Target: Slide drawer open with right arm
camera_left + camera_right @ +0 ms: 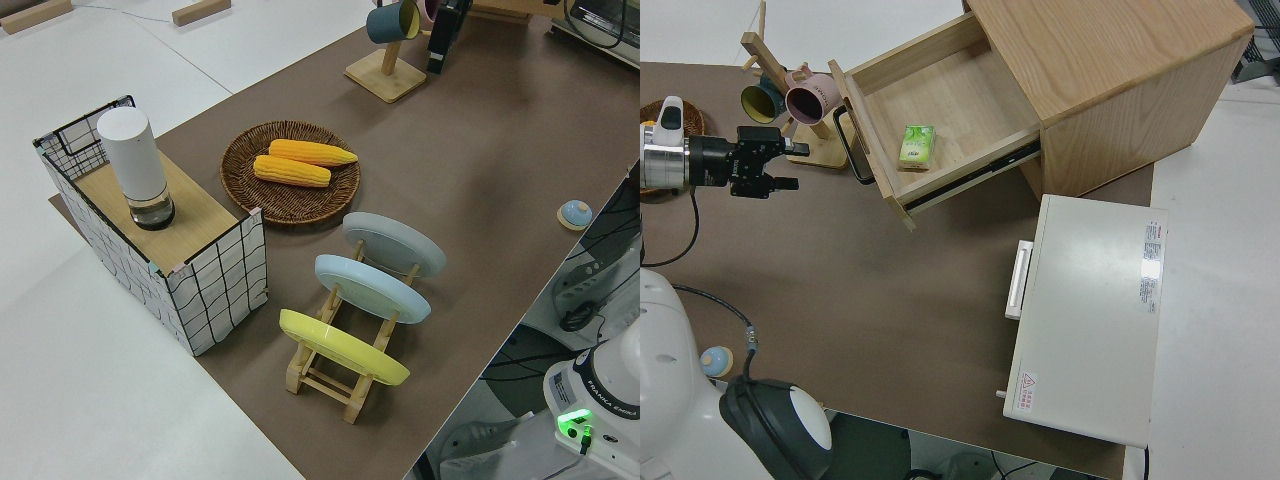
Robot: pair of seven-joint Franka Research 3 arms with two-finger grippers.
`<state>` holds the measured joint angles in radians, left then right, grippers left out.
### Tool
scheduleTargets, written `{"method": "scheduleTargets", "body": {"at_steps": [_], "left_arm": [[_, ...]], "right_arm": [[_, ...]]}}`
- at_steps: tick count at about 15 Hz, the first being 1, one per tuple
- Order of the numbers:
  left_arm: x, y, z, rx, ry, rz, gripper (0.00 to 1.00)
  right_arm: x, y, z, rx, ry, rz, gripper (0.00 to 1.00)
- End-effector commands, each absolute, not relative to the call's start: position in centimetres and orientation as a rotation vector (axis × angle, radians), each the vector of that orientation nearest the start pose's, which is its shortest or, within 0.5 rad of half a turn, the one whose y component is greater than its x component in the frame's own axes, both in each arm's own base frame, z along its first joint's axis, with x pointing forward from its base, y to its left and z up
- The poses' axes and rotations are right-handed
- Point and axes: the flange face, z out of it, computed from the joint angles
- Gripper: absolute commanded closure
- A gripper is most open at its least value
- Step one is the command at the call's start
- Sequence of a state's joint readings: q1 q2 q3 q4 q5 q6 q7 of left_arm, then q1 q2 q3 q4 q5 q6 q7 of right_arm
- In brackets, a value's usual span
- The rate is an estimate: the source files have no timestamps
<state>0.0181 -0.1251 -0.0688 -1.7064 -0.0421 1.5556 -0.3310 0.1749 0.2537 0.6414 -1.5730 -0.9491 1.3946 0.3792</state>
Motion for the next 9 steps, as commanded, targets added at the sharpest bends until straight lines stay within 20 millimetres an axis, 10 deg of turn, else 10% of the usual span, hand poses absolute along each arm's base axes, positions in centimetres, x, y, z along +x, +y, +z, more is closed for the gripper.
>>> {"method": "scheduleTargets", "body": {"at_steps": [1,9], "left_arm": [[50.8,-3.1,63.1,-3.14,-0.434,0.056,0.01],[50.8,-3.1,63.1,-3.14,-0.434,0.056,0.01]], "right_arm": [[50.5,29.4,56.2,2.439,0.42,0.185,0.015],[51.9,18.9,61.3,2.895,0.133,0.041,0.015]]}}
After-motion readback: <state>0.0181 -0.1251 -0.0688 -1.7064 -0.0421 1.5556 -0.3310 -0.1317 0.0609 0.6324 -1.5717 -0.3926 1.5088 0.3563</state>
